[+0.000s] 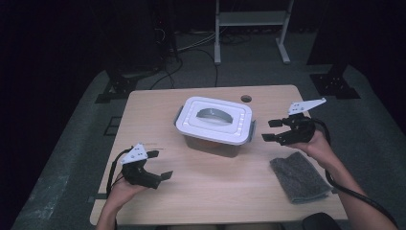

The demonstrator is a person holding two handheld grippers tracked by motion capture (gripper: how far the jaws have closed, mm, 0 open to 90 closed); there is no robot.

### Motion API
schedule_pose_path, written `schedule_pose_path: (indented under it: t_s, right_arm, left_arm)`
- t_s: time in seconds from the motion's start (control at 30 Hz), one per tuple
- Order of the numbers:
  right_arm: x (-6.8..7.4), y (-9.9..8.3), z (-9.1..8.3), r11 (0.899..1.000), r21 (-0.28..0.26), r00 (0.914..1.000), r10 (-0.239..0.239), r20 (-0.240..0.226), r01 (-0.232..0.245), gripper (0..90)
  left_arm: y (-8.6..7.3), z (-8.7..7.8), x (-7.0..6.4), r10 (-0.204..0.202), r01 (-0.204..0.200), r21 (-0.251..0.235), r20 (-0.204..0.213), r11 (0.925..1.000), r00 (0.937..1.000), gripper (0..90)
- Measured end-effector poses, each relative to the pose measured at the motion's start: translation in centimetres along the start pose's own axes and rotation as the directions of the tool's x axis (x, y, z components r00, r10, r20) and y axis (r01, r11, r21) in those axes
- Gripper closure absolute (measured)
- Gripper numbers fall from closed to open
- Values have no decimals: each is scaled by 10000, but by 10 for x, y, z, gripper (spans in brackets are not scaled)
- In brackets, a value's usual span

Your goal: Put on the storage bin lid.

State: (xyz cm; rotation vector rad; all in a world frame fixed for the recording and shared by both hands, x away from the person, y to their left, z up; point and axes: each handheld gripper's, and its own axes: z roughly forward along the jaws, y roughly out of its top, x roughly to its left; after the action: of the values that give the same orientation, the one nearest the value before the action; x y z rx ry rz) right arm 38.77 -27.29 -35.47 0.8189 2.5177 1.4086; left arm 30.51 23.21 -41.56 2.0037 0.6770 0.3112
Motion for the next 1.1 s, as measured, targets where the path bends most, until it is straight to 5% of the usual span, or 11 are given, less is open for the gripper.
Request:
schedule_pose_path:
  t_s: [1.1]
  right_arm:
    - [-6,-56,-3,9950,-12,9950,996,23,-996,281]
  left_arm:
    - [-1,0,0,-25,26,70,-42,10000,10000,33]
